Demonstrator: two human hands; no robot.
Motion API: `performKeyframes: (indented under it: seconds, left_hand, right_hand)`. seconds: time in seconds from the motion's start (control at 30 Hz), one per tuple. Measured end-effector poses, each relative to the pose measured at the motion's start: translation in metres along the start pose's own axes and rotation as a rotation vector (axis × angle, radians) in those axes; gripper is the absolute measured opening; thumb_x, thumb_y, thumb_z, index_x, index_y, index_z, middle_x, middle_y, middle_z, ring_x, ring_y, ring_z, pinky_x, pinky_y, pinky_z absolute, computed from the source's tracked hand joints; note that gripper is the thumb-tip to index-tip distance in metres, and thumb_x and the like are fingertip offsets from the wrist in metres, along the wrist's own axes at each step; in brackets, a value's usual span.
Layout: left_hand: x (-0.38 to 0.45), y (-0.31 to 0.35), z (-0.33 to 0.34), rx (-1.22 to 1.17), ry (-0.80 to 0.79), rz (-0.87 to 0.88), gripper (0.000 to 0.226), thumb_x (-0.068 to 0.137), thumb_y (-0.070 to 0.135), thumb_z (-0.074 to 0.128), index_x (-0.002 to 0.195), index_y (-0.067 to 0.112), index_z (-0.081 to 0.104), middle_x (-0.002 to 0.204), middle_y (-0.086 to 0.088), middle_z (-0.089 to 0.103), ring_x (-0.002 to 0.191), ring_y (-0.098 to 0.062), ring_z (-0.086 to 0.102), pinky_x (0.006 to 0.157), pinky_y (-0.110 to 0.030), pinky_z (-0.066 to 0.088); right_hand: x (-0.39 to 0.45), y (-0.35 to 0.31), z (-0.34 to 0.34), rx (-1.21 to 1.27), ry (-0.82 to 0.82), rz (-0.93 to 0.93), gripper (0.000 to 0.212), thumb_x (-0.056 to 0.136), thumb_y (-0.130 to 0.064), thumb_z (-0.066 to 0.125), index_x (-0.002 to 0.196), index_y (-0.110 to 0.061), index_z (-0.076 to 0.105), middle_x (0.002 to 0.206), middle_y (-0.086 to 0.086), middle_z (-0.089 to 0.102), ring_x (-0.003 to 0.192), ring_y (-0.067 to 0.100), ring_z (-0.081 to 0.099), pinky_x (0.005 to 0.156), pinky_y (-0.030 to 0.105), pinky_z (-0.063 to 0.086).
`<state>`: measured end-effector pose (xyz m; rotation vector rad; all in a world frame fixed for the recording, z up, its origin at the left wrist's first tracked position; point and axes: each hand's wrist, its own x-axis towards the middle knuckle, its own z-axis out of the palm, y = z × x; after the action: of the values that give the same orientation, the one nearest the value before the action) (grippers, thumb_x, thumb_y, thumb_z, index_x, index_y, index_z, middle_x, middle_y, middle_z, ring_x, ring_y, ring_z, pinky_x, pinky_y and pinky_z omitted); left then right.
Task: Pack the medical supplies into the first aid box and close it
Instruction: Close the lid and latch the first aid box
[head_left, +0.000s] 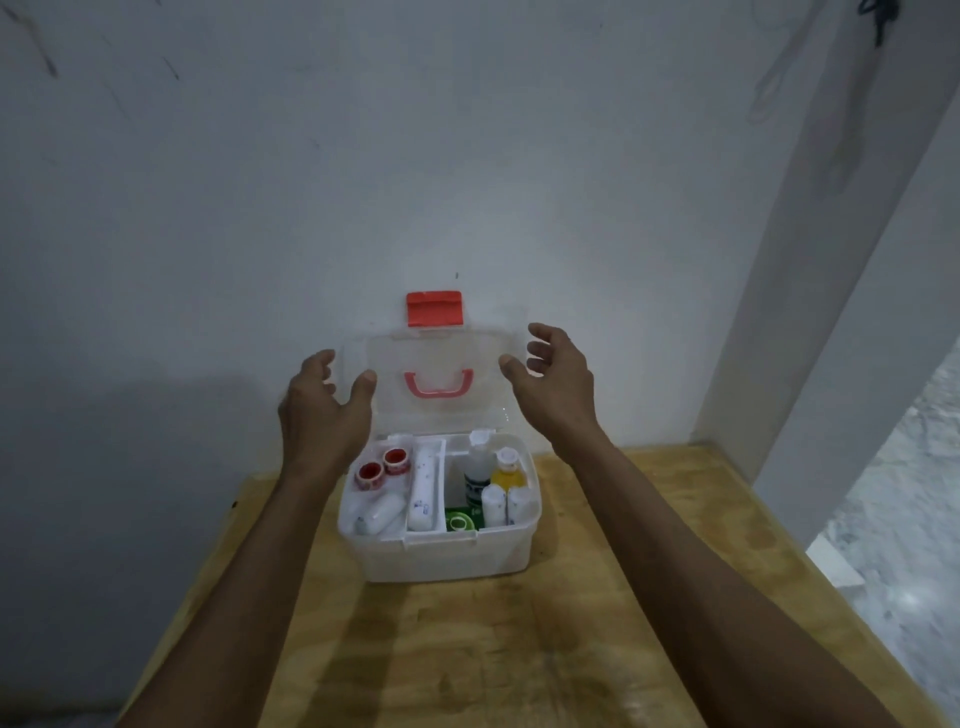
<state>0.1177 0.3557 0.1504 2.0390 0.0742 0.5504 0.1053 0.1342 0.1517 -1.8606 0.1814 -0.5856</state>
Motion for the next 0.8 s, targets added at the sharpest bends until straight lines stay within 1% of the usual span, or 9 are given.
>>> performKeyframes:
  seconds: [0.1, 0.23, 0.33, 0.43, 0.53, 0.63, 0.77, 0.8]
  left_hand:
    - [0.012, 0.003, 0.006, -0.018, -0.057, -0.032, 0.059, 0.091, 0.038, 0.060, 0.142, 0.016, 0.042, 0.142, -0.010, 0.050, 0.125, -0.027, 0.052, 0.097, -0.037, 0.043]
    - [0.018, 0.003, 0.011, -0.029, -0.090, -0.049, 0.060, 0.091, 0.042, 0.060, 0.142, 0.018, 0.042, 0.139, -0.010, 0.053, 0.124, -0.027, 0.053, 0.103, -0.043, 0.044]
    - [0.016, 0.002, 0.010, -0.043, -0.080, -0.046, 0.059, 0.090, 0.042, 0.061, 0.141, 0.019, 0.043, 0.137, -0.010, 0.055, 0.121, -0.026, 0.054, 0.101, -0.043, 0.045]
    - [0.009, 0.001, 0.008, -0.061, -0.060, -0.036, 0.057, 0.089, 0.045, 0.060, 0.138, 0.020, 0.044, 0.135, -0.009, 0.057, 0.119, -0.026, 0.055, 0.098, -0.041, 0.047]
    - [0.002, 0.003, 0.002, -0.075, -0.035, -0.034, 0.054, 0.091, 0.049, 0.056, 0.136, 0.020, 0.048, 0.132, -0.010, 0.058, 0.117, -0.025, 0.057, 0.096, -0.041, 0.047]
    - [-0.007, 0.004, -0.004, -0.070, -0.020, -0.016, 0.052, 0.093, 0.049, 0.051, 0.134, 0.018, 0.051, 0.131, -0.011, 0.060, 0.114, -0.025, 0.058, 0.095, -0.038, 0.046]
    - [-0.023, 0.002, -0.013, -0.055, -0.032, 0.005, 0.051, 0.093, 0.048, 0.051, 0.135, 0.018, 0.052, 0.132, -0.011, 0.059, 0.115, -0.025, 0.058, 0.094, -0.038, 0.046]
    - [-0.027, 0.000, -0.016, -0.053, -0.041, 0.010, 0.052, 0.093, 0.048, 0.052, 0.135, 0.018, 0.051, 0.133, -0.011, 0.058, 0.116, -0.025, 0.058, 0.094, -0.039, 0.046]
  right_hand:
    - [0.008, -0.002, 0.010, 0.020, -0.009, 0.025, 0.056, 0.088, -0.028, 0.069, 0.138, -0.024, 0.044, 0.135, 0.006, 0.057, 0.116, 0.020, 0.057, 0.093, 0.031, 0.047]
    - [0.010, 0.000, 0.015, 0.024, 0.003, 0.037, 0.054, 0.089, -0.028, 0.068, 0.137, -0.025, 0.045, 0.135, 0.006, 0.058, 0.114, 0.019, 0.057, 0.094, 0.033, 0.048]
    - [0.009, 0.000, 0.012, 0.028, -0.004, 0.025, 0.053, 0.089, -0.030, 0.068, 0.137, -0.026, 0.045, 0.133, 0.004, 0.058, 0.110, 0.017, 0.056, 0.093, 0.034, 0.050]
    - [0.004, -0.001, 0.008, 0.025, -0.010, -0.002, 0.053, 0.089, -0.036, 0.067, 0.136, -0.026, 0.046, 0.131, 0.003, 0.058, 0.111, 0.018, 0.057, 0.094, 0.037, 0.050]
    - [-0.005, -0.002, 0.002, -0.006, -0.015, -0.049, 0.053, 0.089, -0.041, 0.067, 0.135, -0.025, 0.049, 0.128, 0.001, 0.060, 0.111, 0.016, 0.058, 0.090, 0.030, 0.047]
    - [-0.016, 0.000, -0.006, -0.014, -0.020, -0.092, 0.051, 0.089, -0.042, 0.067, 0.133, -0.021, 0.054, 0.127, -0.001, 0.062, 0.109, 0.010, 0.057, 0.090, 0.025, 0.045]
    - [-0.031, 0.003, -0.014, -0.033, -0.037, -0.125, 0.047, 0.089, -0.041, 0.067, 0.130, -0.019, 0.058, 0.124, -0.004, 0.064, 0.109, 0.009, 0.059, 0.095, 0.028, 0.049]
    - [-0.034, 0.004, -0.016, -0.041, -0.049, -0.131, 0.047, 0.089, -0.040, 0.068, 0.131, -0.019, 0.059, 0.124, -0.004, 0.064, 0.110, 0.009, 0.059, 0.094, 0.027, 0.049]
